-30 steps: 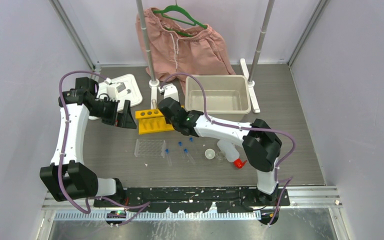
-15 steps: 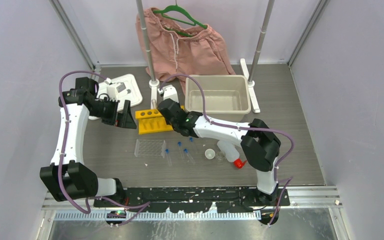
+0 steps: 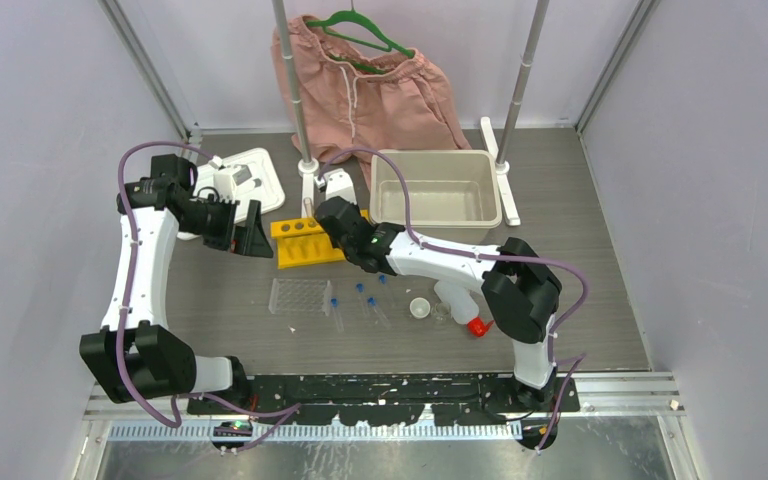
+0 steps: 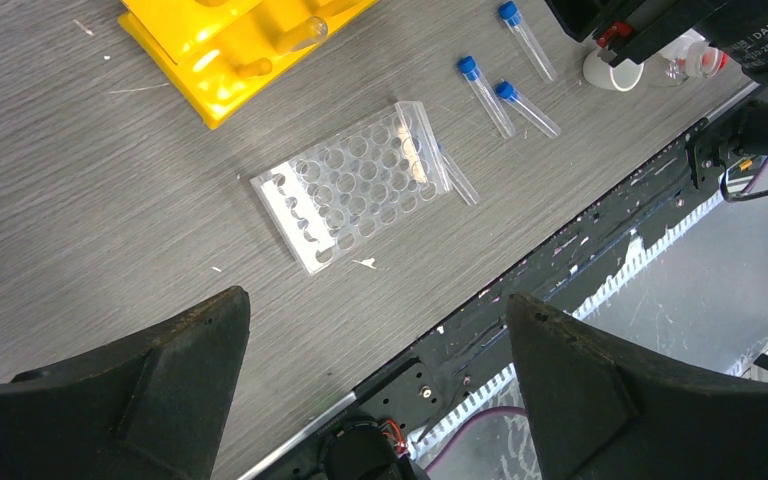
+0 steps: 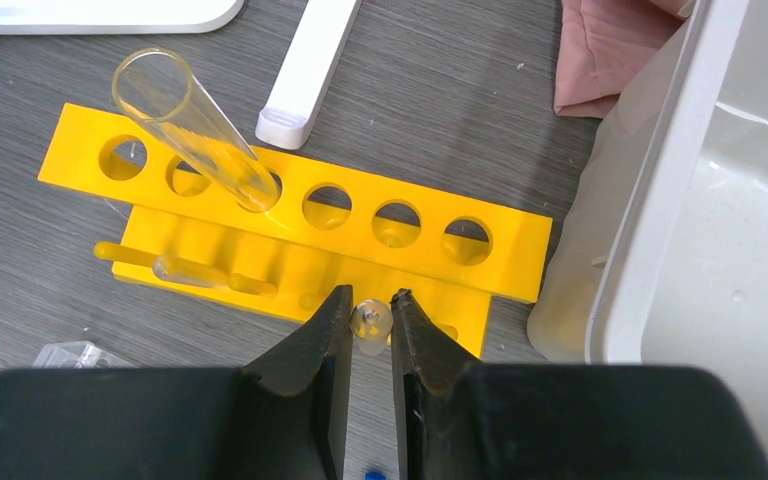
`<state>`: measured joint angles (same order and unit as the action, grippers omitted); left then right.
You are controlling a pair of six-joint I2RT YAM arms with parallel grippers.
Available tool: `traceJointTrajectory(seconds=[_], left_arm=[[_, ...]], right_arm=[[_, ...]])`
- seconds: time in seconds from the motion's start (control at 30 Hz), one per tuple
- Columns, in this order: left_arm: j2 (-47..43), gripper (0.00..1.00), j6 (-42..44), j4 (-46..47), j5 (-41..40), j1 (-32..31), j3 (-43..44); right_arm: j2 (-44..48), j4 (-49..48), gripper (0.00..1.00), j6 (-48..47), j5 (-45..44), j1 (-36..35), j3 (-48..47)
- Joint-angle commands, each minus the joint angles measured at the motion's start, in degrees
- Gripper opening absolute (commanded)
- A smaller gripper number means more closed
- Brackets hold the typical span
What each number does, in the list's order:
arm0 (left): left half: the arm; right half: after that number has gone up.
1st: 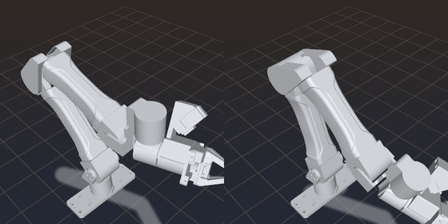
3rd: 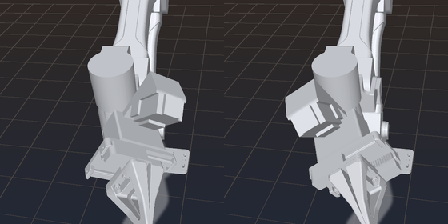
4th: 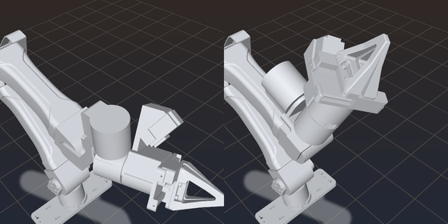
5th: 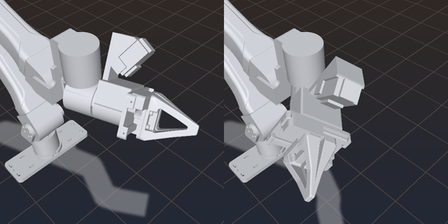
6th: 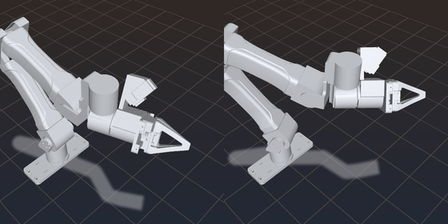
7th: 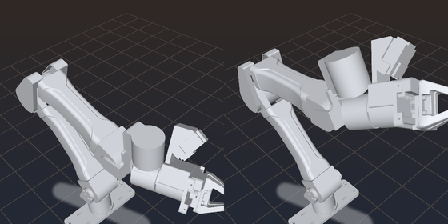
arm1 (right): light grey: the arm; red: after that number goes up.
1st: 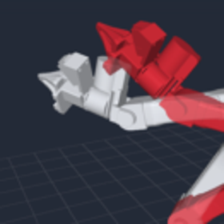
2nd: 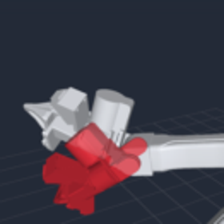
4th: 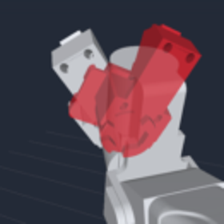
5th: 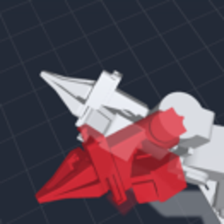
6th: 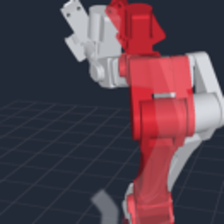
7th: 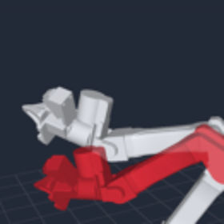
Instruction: Organize the chemistry lab equipment
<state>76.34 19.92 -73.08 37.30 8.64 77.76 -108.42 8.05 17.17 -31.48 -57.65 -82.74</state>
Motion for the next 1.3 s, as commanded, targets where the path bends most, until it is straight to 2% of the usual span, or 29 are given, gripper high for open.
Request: traceJointTrajectory(seconds=[0.0,0.3,1.27], left_arm=[[-1.63,1.00,1.23,0.02,1.02,0.26,0.38],[-1.53,1.00,1.27,0.03,1.05,0.30,0.32],[-1.78,1.00,2.06,-0.24,0.30,0.26,0.47]], right_arm=[[1.91,-4.02,0.01,-0.82,-2.28,-0.19,-2.42],[3.35,-4.95,0.01,-1.17,-2.21,-0.24,-2.26],[-3.84,-5.88,0.01,-1.55,-3.38,-0.56,-0.24]])
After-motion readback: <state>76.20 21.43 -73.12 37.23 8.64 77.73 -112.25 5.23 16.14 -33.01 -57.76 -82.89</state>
